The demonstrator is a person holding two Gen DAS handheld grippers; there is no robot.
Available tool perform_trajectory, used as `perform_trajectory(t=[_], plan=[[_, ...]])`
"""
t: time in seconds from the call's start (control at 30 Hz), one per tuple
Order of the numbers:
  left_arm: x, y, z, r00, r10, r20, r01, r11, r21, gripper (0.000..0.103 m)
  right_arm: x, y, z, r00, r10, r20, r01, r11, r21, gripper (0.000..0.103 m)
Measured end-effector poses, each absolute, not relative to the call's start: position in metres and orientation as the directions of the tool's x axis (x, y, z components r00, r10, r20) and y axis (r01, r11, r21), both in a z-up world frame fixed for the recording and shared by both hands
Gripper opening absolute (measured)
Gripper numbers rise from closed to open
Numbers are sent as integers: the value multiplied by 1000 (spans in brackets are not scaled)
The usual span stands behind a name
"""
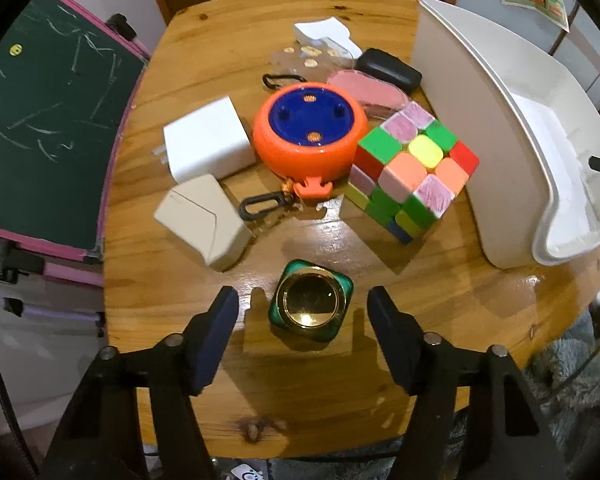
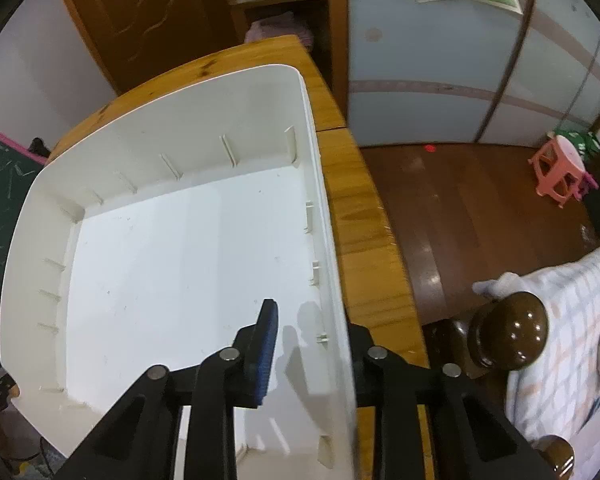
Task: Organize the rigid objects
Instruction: 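Grasp the green-and-gold round tin with the left tool, then carry the green tin over the white bin and release it with the left tool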
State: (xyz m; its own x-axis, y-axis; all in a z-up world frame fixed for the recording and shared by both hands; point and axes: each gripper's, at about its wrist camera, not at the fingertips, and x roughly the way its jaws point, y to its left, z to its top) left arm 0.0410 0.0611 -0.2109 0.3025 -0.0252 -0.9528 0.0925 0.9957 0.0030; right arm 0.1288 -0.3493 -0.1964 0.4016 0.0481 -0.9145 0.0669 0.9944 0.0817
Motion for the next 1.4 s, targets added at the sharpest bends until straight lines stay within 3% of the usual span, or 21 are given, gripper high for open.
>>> perform_trajectory(t=[0.07, 0.13, 0.27, 0.37, 0.6, 0.93, 1.07, 1.17, 1.4], plan=[[41, 61, -212, 308, -33, -951, 94, 996, -4, 68, 129, -343, -197, 406, 25, -913, 51, 997, 50, 24], [41, 65, -215, 308, -47, -950, 98, 995, -18, 59, 131, -340, -198, 407, 5, -913, 44, 999, 25, 24], [42, 63, -217, 316, -47, -948, 111, 994, -12, 59, 132, -349, -204, 390, 10, -921, 61, 997, 37, 17], [46, 56, -219, 315, -53, -948, 141, 990, -8, 47, 131, -360, -208, 384, 11, -923, 90, 995, 49, 17], [49, 49, -219, 352, -11, -936, 128, 991, 37, 46, 131, -360, -208, 388, 9, -922, 98, 994, 51, 17], [42, 57, -195, 390, -41, -920, 81, 997, -11, 46, 129, -361, -211, 390, 9, -921, 110, 992, 56, 17], [40, 51, -173, 410, -26, -912, 81, 997, 8, 46, 131, -362, -211, 374, 40, -926, 110, 990, 87, 17], [40, 43, -149, 438, -29, -898, 94, 995, 14, 46, 129, -364, -212, 356, 80, -931, 113, 985, 128, 11], [50, 15, -89, 502, -96, -860, 166, 986, -13, 46, 122, -377, -209, 354, 155, -922, 144, 965, 217, 11]])
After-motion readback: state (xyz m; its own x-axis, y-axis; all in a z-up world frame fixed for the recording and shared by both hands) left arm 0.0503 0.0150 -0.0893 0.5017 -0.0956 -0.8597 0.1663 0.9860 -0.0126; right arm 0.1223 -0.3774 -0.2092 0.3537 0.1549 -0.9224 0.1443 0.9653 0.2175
